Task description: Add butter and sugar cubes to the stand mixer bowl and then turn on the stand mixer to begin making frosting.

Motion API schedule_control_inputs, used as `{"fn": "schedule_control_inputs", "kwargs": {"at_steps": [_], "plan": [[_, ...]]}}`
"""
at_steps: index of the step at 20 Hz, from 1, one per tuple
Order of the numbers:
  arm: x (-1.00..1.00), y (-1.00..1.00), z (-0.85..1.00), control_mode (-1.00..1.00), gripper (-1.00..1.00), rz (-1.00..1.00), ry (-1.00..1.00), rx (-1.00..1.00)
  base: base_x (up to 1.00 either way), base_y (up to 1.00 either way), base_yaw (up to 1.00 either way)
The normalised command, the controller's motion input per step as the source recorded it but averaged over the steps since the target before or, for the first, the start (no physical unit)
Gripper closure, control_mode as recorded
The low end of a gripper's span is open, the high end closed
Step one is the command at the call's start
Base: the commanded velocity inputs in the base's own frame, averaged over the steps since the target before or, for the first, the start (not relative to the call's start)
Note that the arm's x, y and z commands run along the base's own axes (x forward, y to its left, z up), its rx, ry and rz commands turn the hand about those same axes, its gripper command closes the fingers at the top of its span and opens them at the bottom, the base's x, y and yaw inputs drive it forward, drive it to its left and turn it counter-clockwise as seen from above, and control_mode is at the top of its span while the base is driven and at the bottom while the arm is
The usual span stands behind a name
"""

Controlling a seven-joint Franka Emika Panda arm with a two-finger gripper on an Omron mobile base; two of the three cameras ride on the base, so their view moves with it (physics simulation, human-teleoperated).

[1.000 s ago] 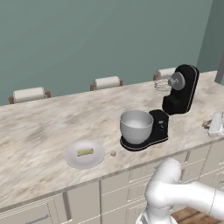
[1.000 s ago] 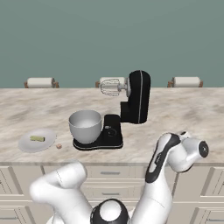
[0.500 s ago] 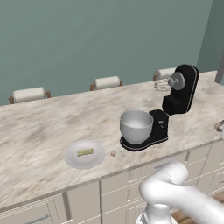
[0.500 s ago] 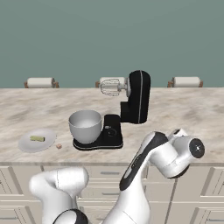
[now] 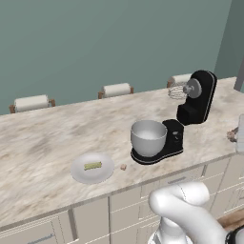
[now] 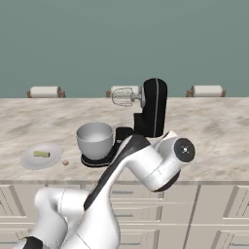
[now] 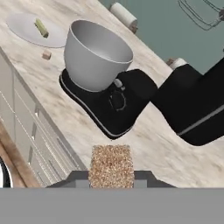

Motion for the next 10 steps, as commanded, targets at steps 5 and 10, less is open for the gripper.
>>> {"fn": "schedule_control_inputs", "kwargs": {"at_steps": [5,10], "plan": [[-0.35,0.82,0.68,-1.00,1.00,0.11,0.08,-0.02,0.00,0.00,0.00],[-0.17,0.76,0.57,-1.00,1.00,0.08,0.06,-0.01,0.00,0.00,0.00]]}}
